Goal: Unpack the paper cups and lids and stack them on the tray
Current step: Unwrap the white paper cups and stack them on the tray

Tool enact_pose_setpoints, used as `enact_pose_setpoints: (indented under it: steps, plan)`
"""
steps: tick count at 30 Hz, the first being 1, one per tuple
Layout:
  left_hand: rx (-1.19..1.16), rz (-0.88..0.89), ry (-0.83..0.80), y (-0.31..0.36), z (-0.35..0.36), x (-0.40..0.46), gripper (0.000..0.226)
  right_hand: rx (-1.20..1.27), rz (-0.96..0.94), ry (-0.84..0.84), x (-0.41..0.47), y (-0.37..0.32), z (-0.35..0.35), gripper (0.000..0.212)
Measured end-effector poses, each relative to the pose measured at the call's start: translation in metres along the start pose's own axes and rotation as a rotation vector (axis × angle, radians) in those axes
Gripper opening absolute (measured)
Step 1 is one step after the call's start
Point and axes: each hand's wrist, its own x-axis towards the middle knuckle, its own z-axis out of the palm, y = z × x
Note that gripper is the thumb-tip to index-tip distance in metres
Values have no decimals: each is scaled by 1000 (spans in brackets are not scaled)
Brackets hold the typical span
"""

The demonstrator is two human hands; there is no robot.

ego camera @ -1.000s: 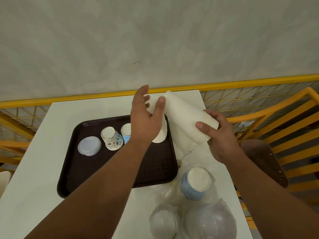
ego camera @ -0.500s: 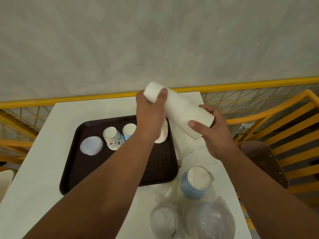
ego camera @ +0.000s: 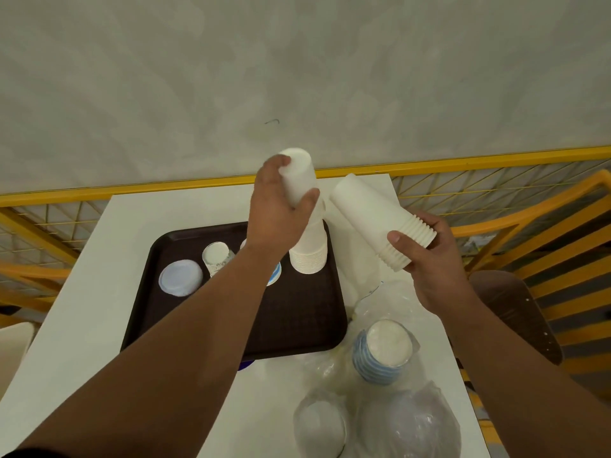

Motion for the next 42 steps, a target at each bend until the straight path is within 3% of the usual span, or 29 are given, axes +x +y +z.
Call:
enact_pose_setpoints:
  steps: [6,10,13,17,19,26,30,34,37,42]
  plan:
    - [189,-85,-249,-33,15,-19,63,45,13,-10,-8,3,-6,52]
    - [203,-22,-123,-21,8,-21,55,66,85,-28,-10,1,-9,68]
    - [-113,-98,56,16,6,-28,50,115,104,-50,-14,-5,-2,82]
    - [-716,-476,-116,65,16,-46,60,154,86,-129,-19,-13,14,87]
    - [-894,-605,-136,75,21,-47,61,116,62,-128,-21,-16,19,86]
    - [-922,-791,70,78,19,-34,47,-135,-142,-122,-29,-18,22,73]
    - [-842,-658,106,72,6,-13,53,-75,-127,-98,-27,-16,12,70]
    - [-609,-276,202,64,-18,19,74,-22,-97,-16,-25,-9,0,71]
    - [-325,-55,149,52,-25,26,74,-19,-84,21,-25,-5,-5,65]
    - [-160,-25,51,15,-11,15,52,-25,-74,53,-26,1,-7,64]
